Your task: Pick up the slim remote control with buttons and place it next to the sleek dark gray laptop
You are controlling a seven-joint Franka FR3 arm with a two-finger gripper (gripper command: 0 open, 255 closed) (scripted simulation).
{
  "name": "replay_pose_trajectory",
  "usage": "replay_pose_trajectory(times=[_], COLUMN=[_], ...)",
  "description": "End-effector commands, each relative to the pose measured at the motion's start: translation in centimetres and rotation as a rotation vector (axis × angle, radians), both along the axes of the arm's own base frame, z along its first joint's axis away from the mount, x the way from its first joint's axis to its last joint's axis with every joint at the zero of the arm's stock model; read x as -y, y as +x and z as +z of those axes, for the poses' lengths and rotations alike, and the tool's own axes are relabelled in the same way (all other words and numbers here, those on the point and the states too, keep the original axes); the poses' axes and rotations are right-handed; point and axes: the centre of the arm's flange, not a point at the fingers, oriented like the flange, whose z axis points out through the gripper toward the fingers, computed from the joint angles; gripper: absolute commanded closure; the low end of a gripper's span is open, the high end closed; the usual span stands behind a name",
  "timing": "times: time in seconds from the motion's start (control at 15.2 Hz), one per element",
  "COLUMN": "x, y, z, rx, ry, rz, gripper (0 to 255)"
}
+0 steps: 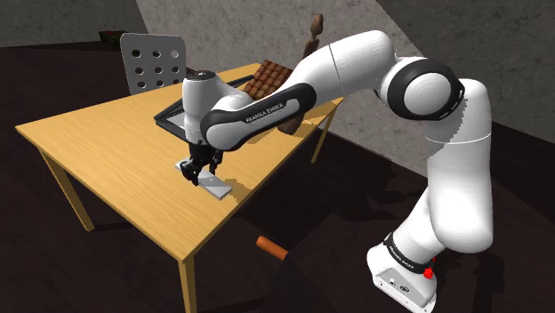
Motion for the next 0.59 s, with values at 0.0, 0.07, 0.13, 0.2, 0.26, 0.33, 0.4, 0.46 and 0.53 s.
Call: replay_pose_trajectory(times=[0.0,0.07,0.13,0.2,0.26,0.33,0.4,0.46,0.53], x=[-0.1,-0.1,-0.1,-0.1,-0.1,-0.1,-0.1,-0.1,-0.1], y=[0.0,0.0,0.0,0.0,0.0,0.0,0.0,0.0,0.0], z=[1.1,1.7,2.2,2.7,3.3,3.8,4.3,4.8,5.4], rx=[0.000,0.000,0.000,0.000,0.000,0.000,0.000,0.000,0.000], ry=[0.000,0.000,0.000,0.000,0.000,0.000,0.000,0.000,0.000], rz=[0.000,0.000,0.000,0.000,0.000,0.000,0.000,0.000,0.000], gripper=[255,255,255,255,255,255,255,255,255])
